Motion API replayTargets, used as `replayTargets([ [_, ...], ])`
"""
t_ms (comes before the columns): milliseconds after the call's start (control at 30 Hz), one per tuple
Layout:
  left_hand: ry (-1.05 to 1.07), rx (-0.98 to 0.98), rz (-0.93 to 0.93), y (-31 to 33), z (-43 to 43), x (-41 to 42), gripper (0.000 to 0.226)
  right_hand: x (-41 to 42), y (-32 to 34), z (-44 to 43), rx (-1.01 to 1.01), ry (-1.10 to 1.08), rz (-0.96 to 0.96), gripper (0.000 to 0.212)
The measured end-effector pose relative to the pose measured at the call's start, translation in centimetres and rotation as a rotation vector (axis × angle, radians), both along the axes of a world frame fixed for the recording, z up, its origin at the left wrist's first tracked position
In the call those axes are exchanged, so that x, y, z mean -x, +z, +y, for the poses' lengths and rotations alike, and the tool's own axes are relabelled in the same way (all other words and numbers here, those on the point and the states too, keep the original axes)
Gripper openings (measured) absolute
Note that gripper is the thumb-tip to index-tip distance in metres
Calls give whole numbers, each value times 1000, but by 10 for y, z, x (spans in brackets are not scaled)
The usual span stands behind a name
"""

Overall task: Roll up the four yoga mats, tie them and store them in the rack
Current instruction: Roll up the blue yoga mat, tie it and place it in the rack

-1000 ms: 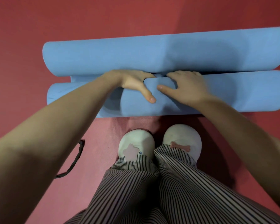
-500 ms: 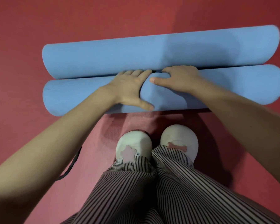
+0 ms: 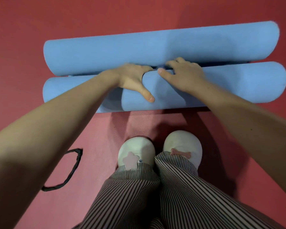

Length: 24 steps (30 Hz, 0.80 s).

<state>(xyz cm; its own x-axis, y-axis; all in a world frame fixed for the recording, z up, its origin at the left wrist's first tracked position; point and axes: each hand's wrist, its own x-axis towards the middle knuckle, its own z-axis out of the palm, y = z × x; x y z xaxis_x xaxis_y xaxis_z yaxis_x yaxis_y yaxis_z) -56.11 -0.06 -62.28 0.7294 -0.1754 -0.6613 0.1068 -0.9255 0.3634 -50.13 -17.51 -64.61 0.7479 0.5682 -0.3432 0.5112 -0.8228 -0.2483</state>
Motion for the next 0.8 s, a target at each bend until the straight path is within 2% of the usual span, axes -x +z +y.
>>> replayTargets([
  [133, 42, 57, 69, 5, 4, -11, 85, 2, -3, -2, -42, 48, -115, 51],
  [233, 104, 194, 186, -3, 6, -7, 70, -2, 4, -1, -7, 34, 51, 57],
  [300, 170, 360, 321, -13, 1, 7, 70, 4, 7, -3, 81, 106, 169, 66],
  [333, 177, 392, 340, -19, -2, 13, 71, 12, 6, -7, 113, 139, 161, 68],
  [433, 143, 374, 284, -25, -7, 21, 72, 46, -1, -22, 92, 96, -24, 74],
  [533, 156, 392, 305, -21, -6, 20, 68, 73, -4, -28, -36, 58, -143, 87],
  [700, 184, 340, 138, -17, -7, 25, 74, 59, 3, -21, 70, 76, -110, 96],
  [800, 235, 293, -96, -12, -6, 37, 78, 46, 4, -14, 58, 94, -62, 78],
])
